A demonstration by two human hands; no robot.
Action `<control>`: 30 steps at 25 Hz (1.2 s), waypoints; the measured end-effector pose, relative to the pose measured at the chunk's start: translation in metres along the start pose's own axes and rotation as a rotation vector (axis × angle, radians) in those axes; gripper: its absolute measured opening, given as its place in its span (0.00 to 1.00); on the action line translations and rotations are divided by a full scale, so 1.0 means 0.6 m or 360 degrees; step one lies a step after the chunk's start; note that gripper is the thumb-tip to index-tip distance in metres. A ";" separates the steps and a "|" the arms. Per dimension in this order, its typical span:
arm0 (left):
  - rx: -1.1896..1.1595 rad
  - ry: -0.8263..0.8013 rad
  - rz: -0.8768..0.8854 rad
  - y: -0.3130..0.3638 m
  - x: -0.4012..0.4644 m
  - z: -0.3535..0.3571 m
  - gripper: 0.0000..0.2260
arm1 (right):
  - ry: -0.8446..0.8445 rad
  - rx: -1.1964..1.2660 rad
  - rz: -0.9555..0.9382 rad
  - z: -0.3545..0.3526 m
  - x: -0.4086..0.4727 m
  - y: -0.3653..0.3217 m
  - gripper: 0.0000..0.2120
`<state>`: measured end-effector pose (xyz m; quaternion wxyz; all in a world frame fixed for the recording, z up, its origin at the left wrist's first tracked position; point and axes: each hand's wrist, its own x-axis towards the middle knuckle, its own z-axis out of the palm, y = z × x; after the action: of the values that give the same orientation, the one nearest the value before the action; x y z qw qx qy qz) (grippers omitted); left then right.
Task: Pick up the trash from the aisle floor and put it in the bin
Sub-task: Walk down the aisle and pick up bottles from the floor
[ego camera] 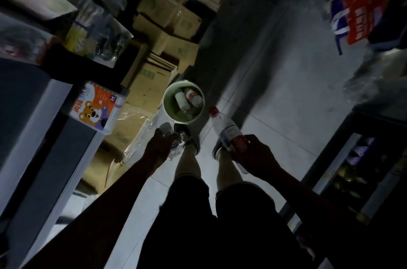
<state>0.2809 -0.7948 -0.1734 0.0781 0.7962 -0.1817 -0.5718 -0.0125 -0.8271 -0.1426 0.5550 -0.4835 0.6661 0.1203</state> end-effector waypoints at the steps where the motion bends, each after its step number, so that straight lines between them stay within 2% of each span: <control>1: -0.0001 0.0004 -0.0085 -0.011 0.048 0.004 0.30 | -0.0055 0.0027 0.0056 0.022 0.040 -0.010 0.35; 4: 0.0005 -0.0064 -0.0262 -0.030 0.193 0.022 0.24 | -0.0165 0.0035 0.0096 0.100 0.179 -0.034 0.28; 6: 0.0031 -0.0037 -0.0282 -0.042 0.291 0.039 0.26 | -0.0187 -0.0041 0.0059 0.154 0.276 -0.044 0.27; 8: 0.0111 -0.0045 -0.0279 -0.065 0.396 0.059 0.28 | -0.0120 -0.0014 0.0034 0.197 0.376 -0.049 0.29; 11: 0.0131 -0.0045 -0.0267 -0.083 0.538 0.082 0.21 | -0.0034 0.0014 -0.0030 0.251 0.526 -0.057 0.31; 13: 0.0019 -0.0041 -0.0296 -0.080 0.596 0.085 0.15 | 0.0009 0.0037 -0.0098 0.277 0.598 -0.062 0.34; 15: -0.0179 -0.0028 -0.0389 -0.085 0.628 0.082 0.14 | 0.0013 0.0002 -0.0095 0.293 0.633 -0.069 0.38; 17: -0.0246 0.0049 -0.0453 -0.095 0.630 0.077 0.16 | -0.0057 -0.0078 -0.0106 0.300 0.630 -0.068 0.41; 20: -0.0056 0.0127 -0.0361 -0.108 0.589 0.062 0.14 | -0.0173 -0.0119 0.0003 0.292 0.572 -0.055 0.40; 25: 0.0282 0.0055 -0.0271 -0.103 0.455 0.028 0.18 | -0.0286 -0.0288 0.0187 0.257 0.433 -0.003 0.35; 27: 0.0437 -0.0021 -0.0177 -0.089 0.391 0.019 0.20 | -0.0332 -0.0374 0.0185 0.225 0.371 0.003 0.31; 30: 0.0634 -0.0009 -0.0025 -0.058 0.277 0.016 0.16 | -0.0332 -0.0462 0.0055 0.162 0.283 -0.012 0.28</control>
<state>0.3252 -0.8249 -0.3348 -0.0859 0.7957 -0.2852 -0.5274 0.0679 -0.8501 -0.3197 0.5433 -0.5320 0.5888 0.2742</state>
